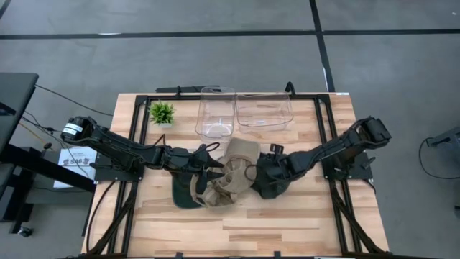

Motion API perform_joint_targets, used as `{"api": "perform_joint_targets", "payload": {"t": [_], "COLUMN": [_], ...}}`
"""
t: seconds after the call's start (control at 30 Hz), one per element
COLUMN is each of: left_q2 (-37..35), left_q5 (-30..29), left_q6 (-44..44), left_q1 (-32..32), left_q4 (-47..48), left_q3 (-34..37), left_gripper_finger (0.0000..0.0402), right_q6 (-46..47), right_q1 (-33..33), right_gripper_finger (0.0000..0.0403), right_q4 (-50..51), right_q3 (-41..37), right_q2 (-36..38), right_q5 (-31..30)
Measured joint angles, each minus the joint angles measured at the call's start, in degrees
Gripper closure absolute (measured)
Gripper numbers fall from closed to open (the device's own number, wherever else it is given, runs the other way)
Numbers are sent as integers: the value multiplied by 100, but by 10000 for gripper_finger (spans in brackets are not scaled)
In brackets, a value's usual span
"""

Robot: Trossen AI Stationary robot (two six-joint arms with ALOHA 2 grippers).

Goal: Pick & Place hat
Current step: Put the right black cap into the right transparent bin

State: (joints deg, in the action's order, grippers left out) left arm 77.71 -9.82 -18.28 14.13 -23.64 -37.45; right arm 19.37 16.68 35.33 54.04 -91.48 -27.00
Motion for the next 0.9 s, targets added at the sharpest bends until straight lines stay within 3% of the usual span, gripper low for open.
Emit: {"api": "perform_joint_targets", "payload": {"t": [0.27,0.63,0.9], "left_q2": [0,0,0], "left_q5": [0,0,0], "left_q6": [0,0,0], "left_q1": [1,2,0], "left_q4": [0,2,22], "left_q3": [0,0,0], "left_gripper_finger": [224,224,224], "right_q6": [-435,-600,-590], "right_q1": [-531,-880,-685], "right_gripper_finger": [253,250,189], "right_q4": [-222,-174,305], "right_q3": [0,-13,-4], "right_q2": [0,-240,-85], "right_q5": [78,1637,1671]}}
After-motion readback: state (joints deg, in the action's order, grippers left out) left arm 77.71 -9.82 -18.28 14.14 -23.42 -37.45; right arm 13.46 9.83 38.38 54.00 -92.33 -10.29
